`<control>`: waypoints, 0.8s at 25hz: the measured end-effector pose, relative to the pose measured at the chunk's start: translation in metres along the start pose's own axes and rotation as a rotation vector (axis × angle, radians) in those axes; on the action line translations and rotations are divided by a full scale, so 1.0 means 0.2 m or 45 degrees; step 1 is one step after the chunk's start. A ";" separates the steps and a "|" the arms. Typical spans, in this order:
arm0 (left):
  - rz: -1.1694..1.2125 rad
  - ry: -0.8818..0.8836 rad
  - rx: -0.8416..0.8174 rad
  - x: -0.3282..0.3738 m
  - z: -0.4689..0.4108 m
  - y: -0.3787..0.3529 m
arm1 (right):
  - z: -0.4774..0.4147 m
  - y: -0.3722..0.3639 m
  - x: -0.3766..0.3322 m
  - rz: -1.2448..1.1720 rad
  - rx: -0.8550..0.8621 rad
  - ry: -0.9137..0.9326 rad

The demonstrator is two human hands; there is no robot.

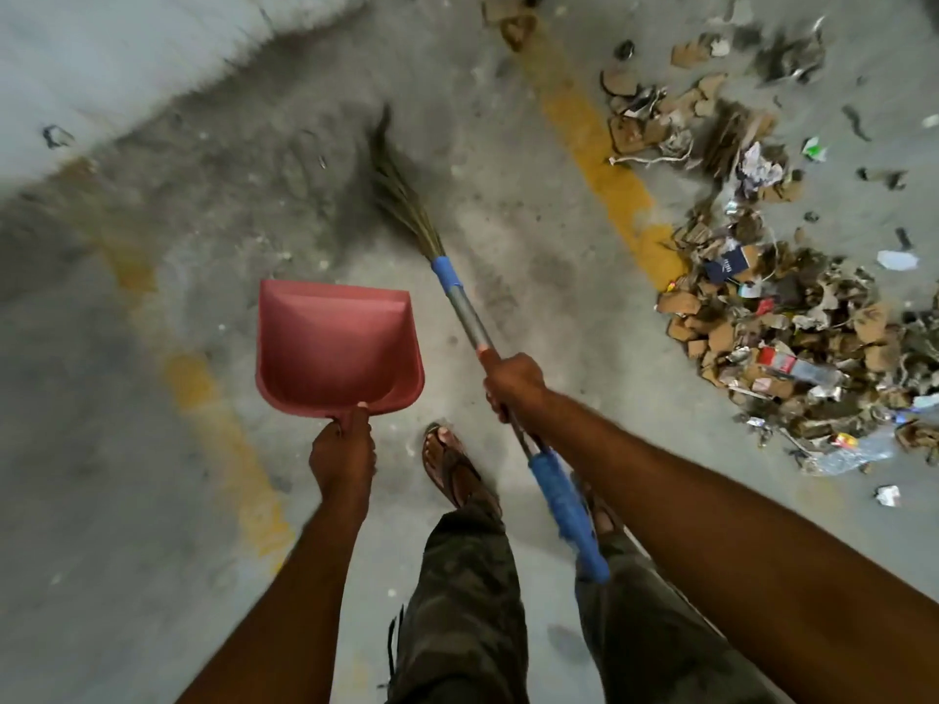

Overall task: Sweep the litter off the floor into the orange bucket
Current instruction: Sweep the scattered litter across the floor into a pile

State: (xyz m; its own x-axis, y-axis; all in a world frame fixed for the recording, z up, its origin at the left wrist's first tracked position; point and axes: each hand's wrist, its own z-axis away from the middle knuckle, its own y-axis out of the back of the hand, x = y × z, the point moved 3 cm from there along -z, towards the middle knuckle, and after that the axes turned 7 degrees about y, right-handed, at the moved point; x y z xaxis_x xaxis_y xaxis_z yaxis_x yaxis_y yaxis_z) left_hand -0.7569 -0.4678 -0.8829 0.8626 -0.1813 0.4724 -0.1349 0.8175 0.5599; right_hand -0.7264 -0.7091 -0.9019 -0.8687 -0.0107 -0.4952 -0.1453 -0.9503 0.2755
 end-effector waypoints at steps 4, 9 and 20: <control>-0.038 -0.023 -0.113 0.08 -0.22 0.11 | -0.18 -0.11 -0.12 -0.186 0.224 -0.235; 0.011 0.015 -0.145 0.13 -0.35 0.19 | -0.04 -0.29 -0.12 -0.048 0.463 0.023; -0.015 0.110 -0.008 0.01 -0.65 0.46 | -0.26 -0.70 -0.54 0.123 -0.196 -0.094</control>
State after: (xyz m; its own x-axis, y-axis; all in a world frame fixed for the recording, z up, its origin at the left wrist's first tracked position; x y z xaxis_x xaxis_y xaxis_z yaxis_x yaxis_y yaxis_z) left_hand -0.7046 -0.3224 -0.9198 0.9031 -0.1432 0.4049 -0.1216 0.8191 0.5607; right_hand -0.5875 -0.5918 -0.9290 -0.9084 -0.0867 -0.4090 0.0097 -0.9824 0.1866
